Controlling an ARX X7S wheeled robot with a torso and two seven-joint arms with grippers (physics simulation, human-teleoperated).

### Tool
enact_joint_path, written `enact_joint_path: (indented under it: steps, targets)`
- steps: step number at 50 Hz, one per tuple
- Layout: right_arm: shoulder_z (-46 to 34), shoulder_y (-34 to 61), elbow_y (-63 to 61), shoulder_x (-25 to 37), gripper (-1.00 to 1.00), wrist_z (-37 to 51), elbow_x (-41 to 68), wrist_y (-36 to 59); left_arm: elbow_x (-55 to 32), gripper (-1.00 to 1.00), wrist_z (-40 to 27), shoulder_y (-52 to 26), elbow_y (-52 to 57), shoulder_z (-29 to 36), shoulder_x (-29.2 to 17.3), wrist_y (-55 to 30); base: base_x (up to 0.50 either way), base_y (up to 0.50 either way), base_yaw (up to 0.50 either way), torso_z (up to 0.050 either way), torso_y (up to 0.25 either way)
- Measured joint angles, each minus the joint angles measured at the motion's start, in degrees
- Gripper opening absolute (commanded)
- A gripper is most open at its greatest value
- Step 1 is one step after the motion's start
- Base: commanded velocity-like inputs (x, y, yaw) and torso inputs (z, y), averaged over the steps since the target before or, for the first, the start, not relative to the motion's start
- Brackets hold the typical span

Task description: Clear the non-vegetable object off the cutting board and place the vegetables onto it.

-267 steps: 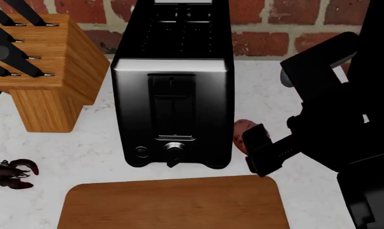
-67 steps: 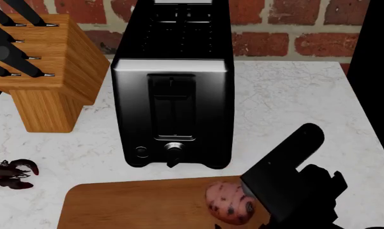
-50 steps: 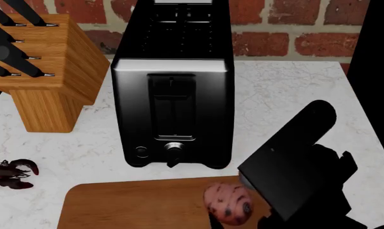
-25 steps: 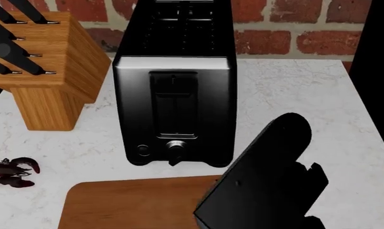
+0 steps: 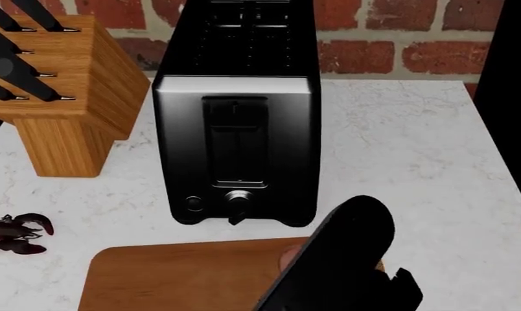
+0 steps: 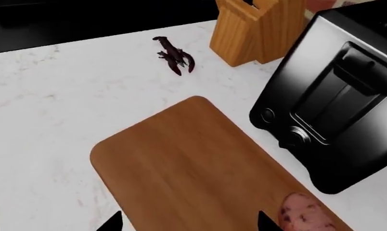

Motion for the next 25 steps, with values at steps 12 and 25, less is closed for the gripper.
enact_joint_path:
  steps: [12, 25]
  targets:
    - [-10.13, 10.19, -2.9, 0.6, 1.0, 7.8, 11.81, 0.38, 0.24, 1.0, 0.2, -0.4, -0.04, 0.07, 0.33, -0.3, 0.01, -0.07, -0.04, 0.023, 0.038]
    - [-17.38, 16.51, -4.87, 0.96, 1.0, 11.54, 18.47, 1.1, 0.44, 1.0, 0.38, 0.09, -0.06, -0.22, 0.27, 0.07, 0.0, -0.06, -0.05, 0.018, 0.036]
